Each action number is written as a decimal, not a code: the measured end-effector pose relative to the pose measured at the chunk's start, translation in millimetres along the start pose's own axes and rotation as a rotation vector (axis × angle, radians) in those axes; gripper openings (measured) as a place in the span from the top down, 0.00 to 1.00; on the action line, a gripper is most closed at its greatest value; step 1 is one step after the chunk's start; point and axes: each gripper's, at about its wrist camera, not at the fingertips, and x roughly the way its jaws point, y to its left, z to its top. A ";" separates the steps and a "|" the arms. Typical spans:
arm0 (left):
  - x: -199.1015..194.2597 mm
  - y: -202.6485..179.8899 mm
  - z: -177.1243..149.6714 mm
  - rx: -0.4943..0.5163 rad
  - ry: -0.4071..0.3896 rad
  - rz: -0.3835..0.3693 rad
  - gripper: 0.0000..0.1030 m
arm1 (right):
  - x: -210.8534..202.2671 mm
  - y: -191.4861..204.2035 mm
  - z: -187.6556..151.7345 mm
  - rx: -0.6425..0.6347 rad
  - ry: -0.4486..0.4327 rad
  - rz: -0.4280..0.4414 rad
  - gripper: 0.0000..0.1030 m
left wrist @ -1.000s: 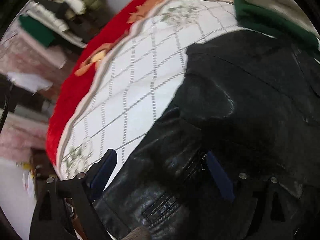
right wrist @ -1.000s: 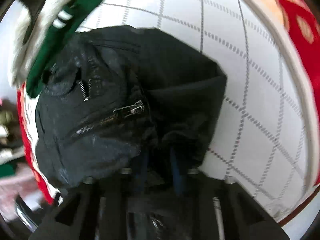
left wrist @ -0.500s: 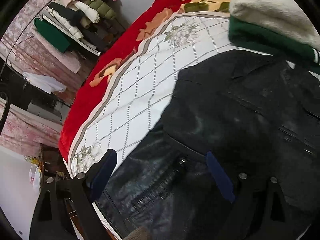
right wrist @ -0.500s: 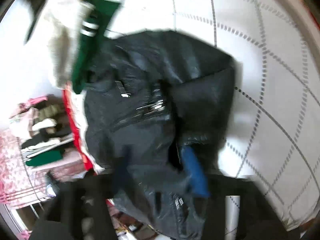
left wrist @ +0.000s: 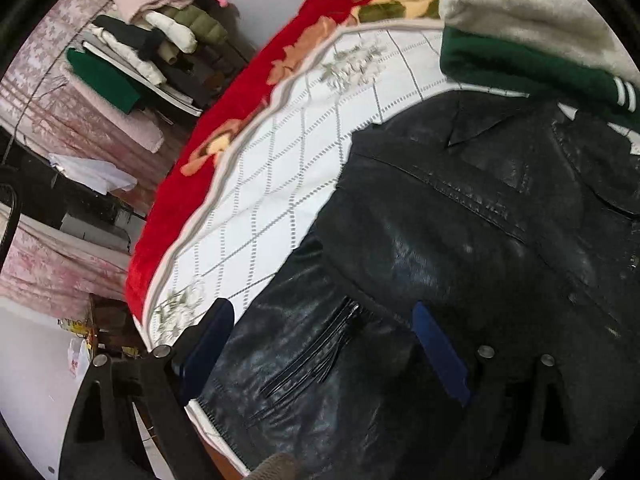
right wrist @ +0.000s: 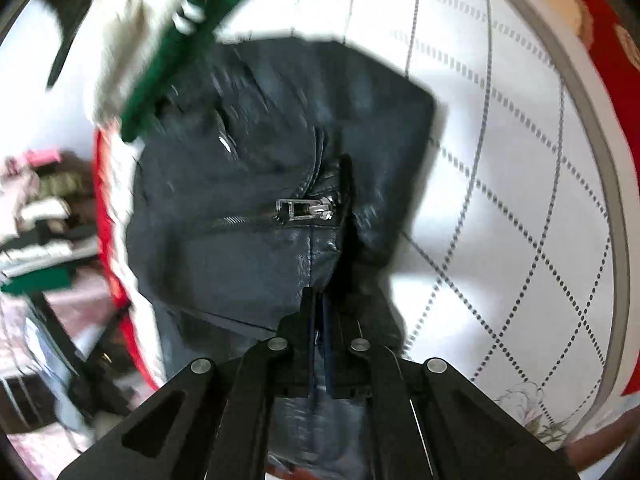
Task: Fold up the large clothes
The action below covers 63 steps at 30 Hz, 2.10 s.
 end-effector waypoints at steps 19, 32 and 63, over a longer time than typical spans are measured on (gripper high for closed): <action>-104.7 -75.6 -154.1 0.449 -0.140 0.049 0.11 | -53.7 -99.1 -4.9 -0.069 0.097 -0.088 0.32; -101.5 -172.8 -279.3 0.653 -0.124 0.160 0.00 | -64.3 -146.9 -4.7 -0.020 0.071 -0.231 0.32; -89.2 -121.9 -239.7 0.449 -0.100 0.027 0.10 | 7.4 -96.2 36.3 0.024 0.049 0.371 0.12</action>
